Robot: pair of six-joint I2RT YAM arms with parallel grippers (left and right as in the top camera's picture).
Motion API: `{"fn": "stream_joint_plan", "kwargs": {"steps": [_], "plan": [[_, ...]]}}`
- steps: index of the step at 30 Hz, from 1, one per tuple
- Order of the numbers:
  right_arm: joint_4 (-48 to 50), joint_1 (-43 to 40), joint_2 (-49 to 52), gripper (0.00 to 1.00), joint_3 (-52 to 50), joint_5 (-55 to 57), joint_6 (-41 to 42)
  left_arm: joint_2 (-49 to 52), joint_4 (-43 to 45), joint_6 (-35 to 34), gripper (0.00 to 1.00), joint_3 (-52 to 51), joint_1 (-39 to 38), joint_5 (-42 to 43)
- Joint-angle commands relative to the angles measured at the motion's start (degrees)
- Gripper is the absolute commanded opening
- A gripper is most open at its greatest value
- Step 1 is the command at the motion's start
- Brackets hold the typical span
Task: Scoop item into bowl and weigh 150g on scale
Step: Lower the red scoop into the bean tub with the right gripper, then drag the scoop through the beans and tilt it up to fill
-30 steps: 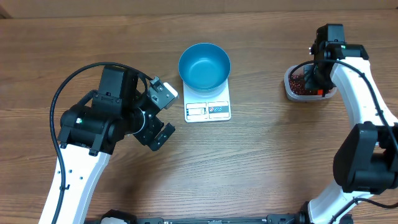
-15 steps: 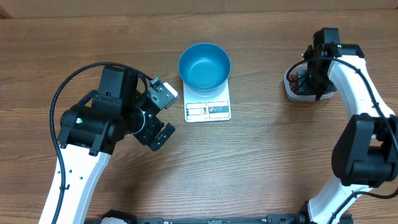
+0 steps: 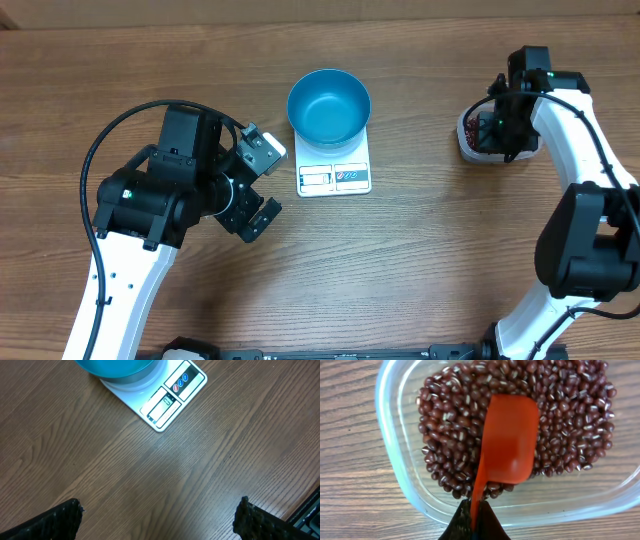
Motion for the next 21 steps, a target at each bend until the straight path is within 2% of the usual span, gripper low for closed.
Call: {"fn": "stream_joint_plan", "kwargs": {"steps": [1, 10, 21], "plan": [[-0.9, -2.1, 0.6, 0.04, 0.9, -6.7, 2.2, 0.2, 0.1, -0.6, 1.0, -0.3, 0.3, 1.1], [-1.1, -11.4, 0.6, 0.04, 0.9, -28.4, 1.3, 0.2, 0.1, -0.6, 1.0, -0.3, 0.3, 1.1], [-1.2, -13.3, 0.8, 0.04, -0.2, -32.6, 1.3, 0.2, 0.1, -0.6, 1.0, -0.3, 0.3, 1.1]]}}
